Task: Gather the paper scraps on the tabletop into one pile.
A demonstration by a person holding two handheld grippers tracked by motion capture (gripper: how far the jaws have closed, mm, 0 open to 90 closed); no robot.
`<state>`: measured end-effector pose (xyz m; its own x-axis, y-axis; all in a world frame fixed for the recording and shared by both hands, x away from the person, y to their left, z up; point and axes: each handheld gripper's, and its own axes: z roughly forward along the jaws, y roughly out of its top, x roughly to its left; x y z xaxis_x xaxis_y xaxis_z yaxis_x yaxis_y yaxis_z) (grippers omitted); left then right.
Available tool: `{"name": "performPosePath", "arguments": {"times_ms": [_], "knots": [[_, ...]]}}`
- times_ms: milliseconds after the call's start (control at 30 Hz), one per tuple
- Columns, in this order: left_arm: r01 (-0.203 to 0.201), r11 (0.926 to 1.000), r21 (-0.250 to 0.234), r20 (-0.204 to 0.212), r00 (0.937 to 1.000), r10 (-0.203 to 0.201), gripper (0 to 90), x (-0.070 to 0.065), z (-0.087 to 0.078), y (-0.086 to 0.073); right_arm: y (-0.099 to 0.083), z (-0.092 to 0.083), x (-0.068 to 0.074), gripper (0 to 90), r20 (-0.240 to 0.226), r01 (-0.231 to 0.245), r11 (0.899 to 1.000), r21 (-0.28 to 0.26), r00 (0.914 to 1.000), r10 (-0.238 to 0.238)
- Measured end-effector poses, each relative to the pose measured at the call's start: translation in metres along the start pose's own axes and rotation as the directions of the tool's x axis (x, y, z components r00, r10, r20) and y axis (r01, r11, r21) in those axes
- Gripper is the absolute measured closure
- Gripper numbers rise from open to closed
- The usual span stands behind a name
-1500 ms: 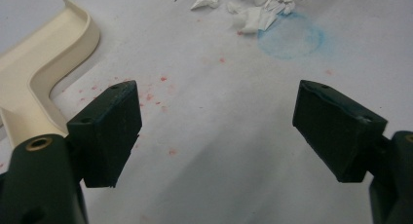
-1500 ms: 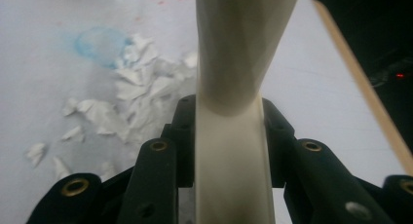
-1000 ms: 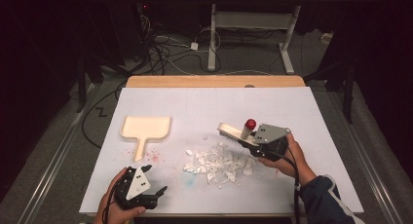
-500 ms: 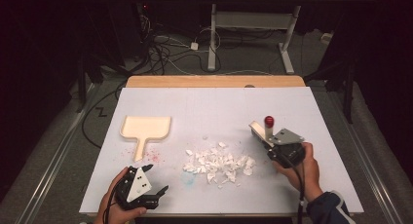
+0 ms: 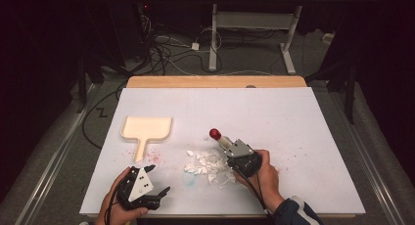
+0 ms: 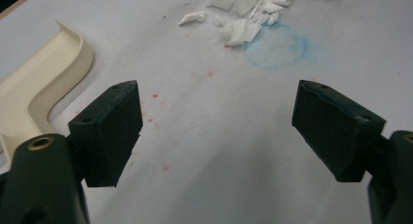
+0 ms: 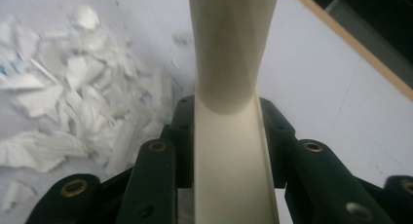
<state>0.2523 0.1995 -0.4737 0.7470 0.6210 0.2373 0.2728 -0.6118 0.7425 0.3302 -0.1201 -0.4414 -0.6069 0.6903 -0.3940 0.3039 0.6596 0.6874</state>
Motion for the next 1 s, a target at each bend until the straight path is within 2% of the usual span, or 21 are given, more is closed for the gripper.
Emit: {"name": "performPosePath", "arguments": {"times_ms": [67,100,233,367,467,533,633,767,900,1000], "knots": [[-0.005,1.0,-0.001,0.0,1.0,0.005,17.9,-0.001,0.0,0.0,0.001,-0.006,-0.008,68.3,-0.071,-0.052,0.998,-0.043,0.9963,0.049],[-0.008,1.0,0.001,-0.002,1.0,0.008,17.9,-0.001,0.0,0.001,0.001,-0.01,-0.012,68.3,-0.082,-0.067,0.996,-0.054,0.9947,0.062],[-0.013,0.9999,0.0,-0.006,0.9999,0.013,17.9,-0.001,0.0,0.002,-0.002,-0.03,-0.029,68.3,-0.061,-0.081,0.992,-0.101,0.9953,0.075],[-0.01,1.0,0.002,-0.008,0.9999,0.01,17.9,-0.002,0.0,0.003,-0.01,-0.06,-0.054,68.2,-0.082,-0.091,0.984,-0.156,0.9935,0.079],[-0.014,0.9999,0.0,-0.008,0.9999,0.014,17.9,-0.003,0.0,0.004,-0.019,-0.083,-0.07,68.3,-0.125,-0.091,0.981,-0.169,0.9896,0.071],[-0.011,0.9999,0.0,-0.008,0.9999,0.011,17.9,-0.003,0.0,0.004,-0.028,-0.094,-0.076,68.3,-0.162,-0.09,0.984,-0.153,0.9847,0.065],[-0.006,1.0,-0.002,-0.007,1.0,0.006,17.9,-0.002,0.0,0.003,-0.044,-0.106,-0.079,68.3,-0.205,-0.088,0.991,-0.1,0.9765,0.066],[-0.005,1.0,0.006,0.0,1.0,0.005,17.9,-0.002,0.001,0.003,-0.066,-0.118,-0.076,68.4,-0.292,-0.033,0.999,-0.028,0.9561,0.024],[-0.011,0.9998,0.014,0.011,0.9999,0.011,17.9,-0.003,0.001,0.004,-0.077,-0.123,-0.071,68.3,-0.335,-0.006,1.0,0.024,0.942,0.014],[-0.011,0.9998,0.017,0.016,0.9998,0.011,17.9,-0.003,0.003,0.004,-0.08,-0.117,-0.064,68.3,-0.341,0.036,0.998,0.051,0.94,-0.016]]}}
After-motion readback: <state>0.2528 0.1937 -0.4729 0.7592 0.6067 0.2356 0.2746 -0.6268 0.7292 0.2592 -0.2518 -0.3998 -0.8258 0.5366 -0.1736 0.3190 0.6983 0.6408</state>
